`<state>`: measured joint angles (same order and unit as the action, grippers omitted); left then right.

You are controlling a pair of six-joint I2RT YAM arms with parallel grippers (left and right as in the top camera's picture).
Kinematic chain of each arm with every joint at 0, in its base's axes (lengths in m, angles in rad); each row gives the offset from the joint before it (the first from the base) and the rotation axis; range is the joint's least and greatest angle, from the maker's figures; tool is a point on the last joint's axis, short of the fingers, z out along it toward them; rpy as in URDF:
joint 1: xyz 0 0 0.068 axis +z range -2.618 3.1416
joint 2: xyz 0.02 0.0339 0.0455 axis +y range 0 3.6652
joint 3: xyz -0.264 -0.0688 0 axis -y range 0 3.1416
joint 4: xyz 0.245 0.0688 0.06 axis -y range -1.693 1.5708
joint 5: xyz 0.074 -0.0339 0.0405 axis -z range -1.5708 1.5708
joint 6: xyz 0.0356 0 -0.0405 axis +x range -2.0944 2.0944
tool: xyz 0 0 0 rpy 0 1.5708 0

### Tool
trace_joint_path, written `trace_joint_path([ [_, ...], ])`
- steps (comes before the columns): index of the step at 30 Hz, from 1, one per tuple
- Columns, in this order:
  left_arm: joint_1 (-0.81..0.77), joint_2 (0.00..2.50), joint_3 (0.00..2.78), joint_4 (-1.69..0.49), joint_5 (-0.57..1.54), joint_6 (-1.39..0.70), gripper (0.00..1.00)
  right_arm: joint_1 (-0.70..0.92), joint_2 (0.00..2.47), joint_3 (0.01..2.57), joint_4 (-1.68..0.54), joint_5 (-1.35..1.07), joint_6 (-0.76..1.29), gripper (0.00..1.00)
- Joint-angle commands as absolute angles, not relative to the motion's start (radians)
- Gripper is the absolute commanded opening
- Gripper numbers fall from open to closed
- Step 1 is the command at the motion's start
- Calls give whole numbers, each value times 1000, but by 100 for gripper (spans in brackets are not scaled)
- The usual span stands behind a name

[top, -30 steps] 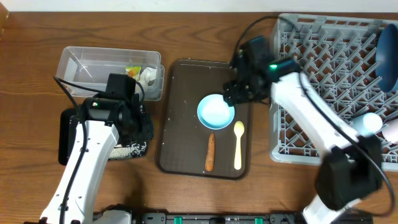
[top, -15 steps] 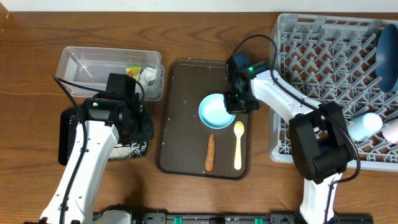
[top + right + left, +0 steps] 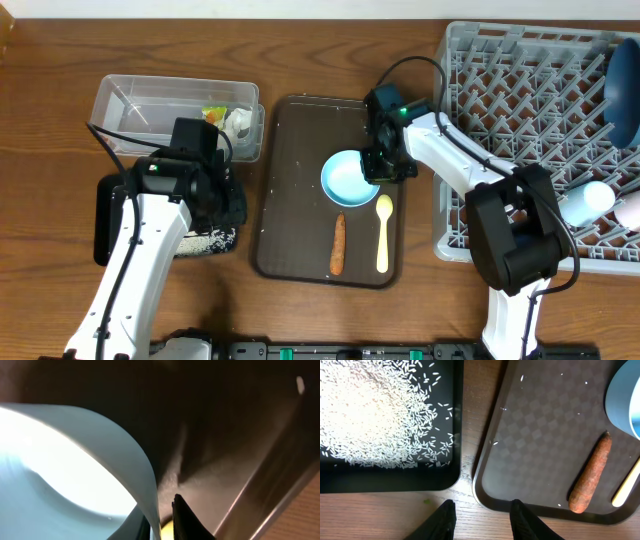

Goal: Sort waste into correct bins and load items into the dishwasher rack
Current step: 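Reach the right gripper to the light-blue bowl and grasp its rim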

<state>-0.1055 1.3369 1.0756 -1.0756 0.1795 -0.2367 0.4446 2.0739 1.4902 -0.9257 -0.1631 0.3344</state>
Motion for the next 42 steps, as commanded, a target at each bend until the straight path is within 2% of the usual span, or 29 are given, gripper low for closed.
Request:
trace_joint_path([
  [1,-100,1334,1068,-1076,167,-237,38,450,2066,1541,-940,-161,344,15],
  [17,-100,1334,1068,-1076,167,-237,38,450,2066,1590,-1015,-94,344,13],
  [29,-100,1334,1068,-1076,167,-237,38,453,2066,1548,-986,-83,344,12],
  [34,-100,1334,1068,-1076,167,-237,38,453,2066,1548,-986,-83,344,7],
  [42,-100,1334,1068,-1076,167,-238,38,454,2067,1547,-989,-87,344,6],
])
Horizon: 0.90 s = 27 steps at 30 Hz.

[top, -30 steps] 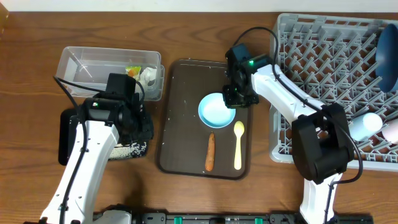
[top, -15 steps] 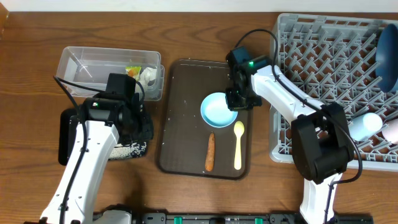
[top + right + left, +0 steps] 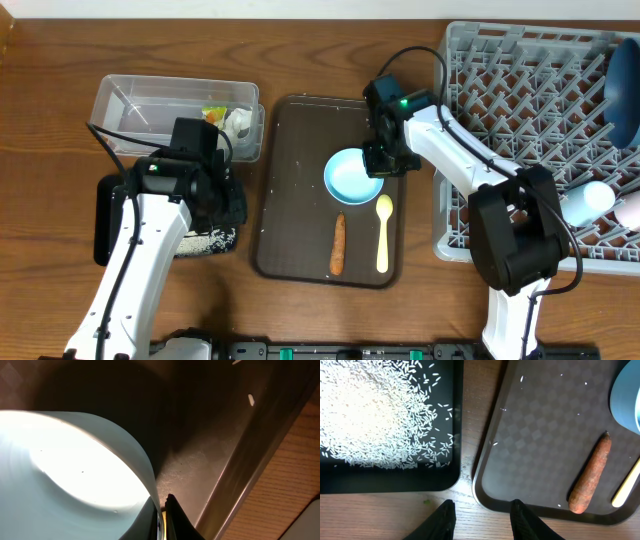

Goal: Sort waste into correct bins and load items into the dishwasher rack
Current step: 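Reach the right gripper to the light-blue bowl and grasp its rim, then lift the bowl with the right gripper and place it in the rack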

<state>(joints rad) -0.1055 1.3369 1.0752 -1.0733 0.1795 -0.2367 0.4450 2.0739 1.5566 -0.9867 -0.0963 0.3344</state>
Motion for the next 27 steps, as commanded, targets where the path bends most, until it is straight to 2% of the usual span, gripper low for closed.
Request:
trace_joint_path([
  [1,-100,1334,1068,-1076,167,-237,38,456,2067,1544,-988,-87,345,4],
  [2,-100,1334,1068,-1076,167,-238,38,459,2067,1542,-987,-87,347,1],
  [15,-100,1334,1068,-1075,167,-237,38,452,2022,1583,-1036,-65,339,1],
  [27,-100,1334,1068,-1069,167,-237,39,448,1628,1629,-997,484,311,1],
])
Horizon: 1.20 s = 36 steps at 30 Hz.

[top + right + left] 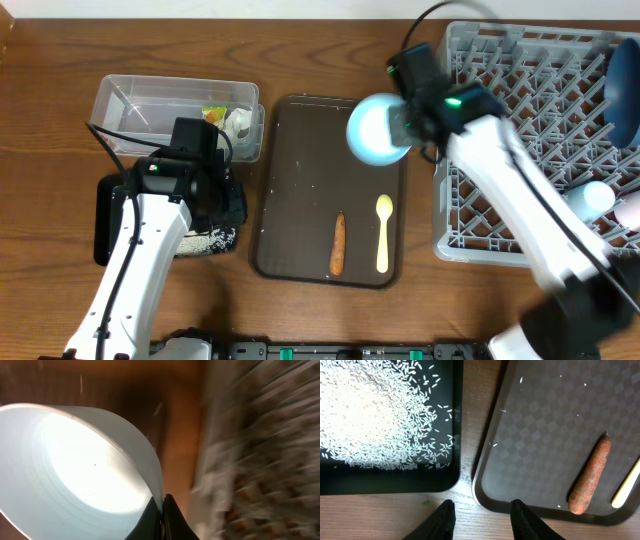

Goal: Sort waste into correct bins and load items into the dishwasher rack
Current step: 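Lift the bowl with the right gripper and place it in the rack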

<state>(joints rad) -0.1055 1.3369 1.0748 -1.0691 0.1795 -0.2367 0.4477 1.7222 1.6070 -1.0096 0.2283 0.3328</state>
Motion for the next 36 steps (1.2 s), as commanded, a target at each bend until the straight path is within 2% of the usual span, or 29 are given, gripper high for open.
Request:
trace_joint_path([
  [1,-100,1334,1068,-1068,167,-237,39,445,1606,1629,-987,538,296,1],
  [10,-100,1334,1068,-1066,167,-237,39,392,1583,1629,-942,1024,215,1],
  [18,-100,1334,1068,-1064,167,-237,39,301,1654,1629,-812,1343,69,1],
  [28,-100,1334,1068,-1064,167,-238,39,187,1789,1629,-762,1470,73,1],
  [36,-100,1334,1068,-1056,167,-237,39,157,1885,1629,-747,1463,73,1],
])
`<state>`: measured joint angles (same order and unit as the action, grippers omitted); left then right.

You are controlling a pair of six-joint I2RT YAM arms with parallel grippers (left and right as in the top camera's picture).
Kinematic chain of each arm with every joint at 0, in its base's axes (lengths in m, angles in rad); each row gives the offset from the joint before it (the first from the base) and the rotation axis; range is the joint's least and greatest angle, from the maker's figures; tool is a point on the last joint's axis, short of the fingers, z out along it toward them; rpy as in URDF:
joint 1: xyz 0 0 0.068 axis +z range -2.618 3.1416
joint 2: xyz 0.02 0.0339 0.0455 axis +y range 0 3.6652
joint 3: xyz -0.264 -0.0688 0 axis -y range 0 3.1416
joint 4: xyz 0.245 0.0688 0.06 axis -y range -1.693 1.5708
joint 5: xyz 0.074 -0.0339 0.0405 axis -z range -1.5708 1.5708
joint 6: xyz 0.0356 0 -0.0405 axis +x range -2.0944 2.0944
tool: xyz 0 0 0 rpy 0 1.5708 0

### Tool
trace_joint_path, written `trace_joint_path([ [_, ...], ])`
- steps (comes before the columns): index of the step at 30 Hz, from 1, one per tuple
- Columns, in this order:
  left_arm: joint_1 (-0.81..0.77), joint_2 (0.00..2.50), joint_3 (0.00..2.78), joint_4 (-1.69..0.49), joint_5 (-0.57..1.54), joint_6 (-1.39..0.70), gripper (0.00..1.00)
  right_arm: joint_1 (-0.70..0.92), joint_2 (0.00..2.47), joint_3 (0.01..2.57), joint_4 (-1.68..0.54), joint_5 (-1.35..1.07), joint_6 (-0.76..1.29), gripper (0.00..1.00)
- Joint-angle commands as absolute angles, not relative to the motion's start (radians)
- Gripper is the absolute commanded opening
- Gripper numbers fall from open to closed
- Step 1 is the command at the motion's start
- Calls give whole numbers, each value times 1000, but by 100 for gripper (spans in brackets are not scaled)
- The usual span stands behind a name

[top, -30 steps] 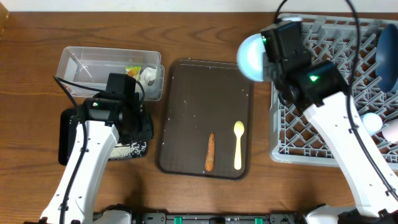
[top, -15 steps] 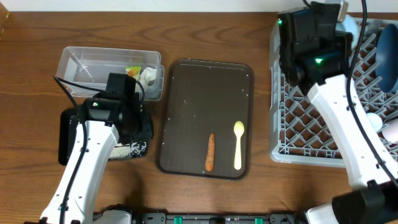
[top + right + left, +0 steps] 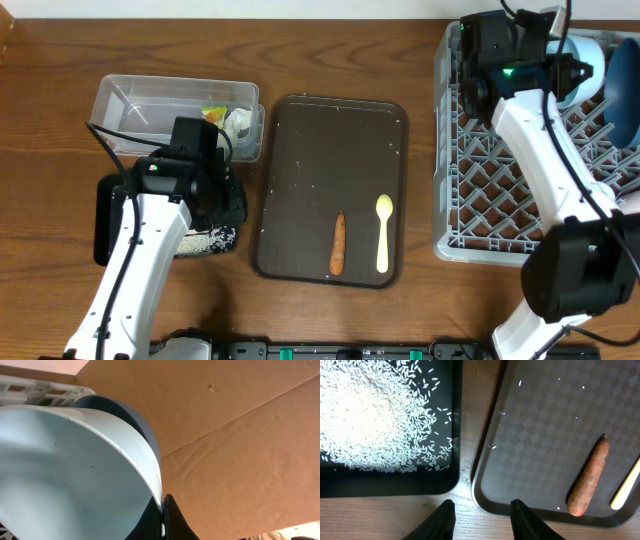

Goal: Sort waste into correct bins and load items into the dishwasher rack
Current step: 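Lift the bowl with the right gripper and place it in the rack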

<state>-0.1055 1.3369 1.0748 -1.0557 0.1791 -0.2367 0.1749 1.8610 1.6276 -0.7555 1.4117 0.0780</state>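
My right gripper is shut on the rim of the light blue bowl. It holds the bowl on edge over the far part of the grey dishwasher rack, next to a dark blue plate standing there. On the brown tray lie a carrot and a pale yellow spoon. My left gripper hangs open over the bare wood at the tray's near left corner. The carrot lies to its right.
A clear bin at the back left holds some waste. A black tray of rice lies left of the brown tray, partly under my left arm. Brown cardboard rises behind the rack.
My right gripper has carried the bowl from above the brown tray's far right corner to the far part of the rack, beside the dark blue plate. The left arm stayed put.
The bowl first stood on the brown tray with my right gripper at its rim. Then the gripper was shut on the rim. After that the bowl was up above the tray's far right corner, and now it is over the rack. The left gripper stayed open throughout.
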Motion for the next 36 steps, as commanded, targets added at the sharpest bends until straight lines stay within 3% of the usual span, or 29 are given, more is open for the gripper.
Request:
trace_joint_path([
  [1,-100,1334,1068,-1054,167,-237,39,151,1896,1629,-743,1463,73,1],
  [26,-100,1334,1068,-1042,167,-238,39,92,2112,1621,-750,1391,82,1],
  [36,-100,1334,1068,-1042,167,-238,39,124,2126,1621,-931,1234,245,1],
])
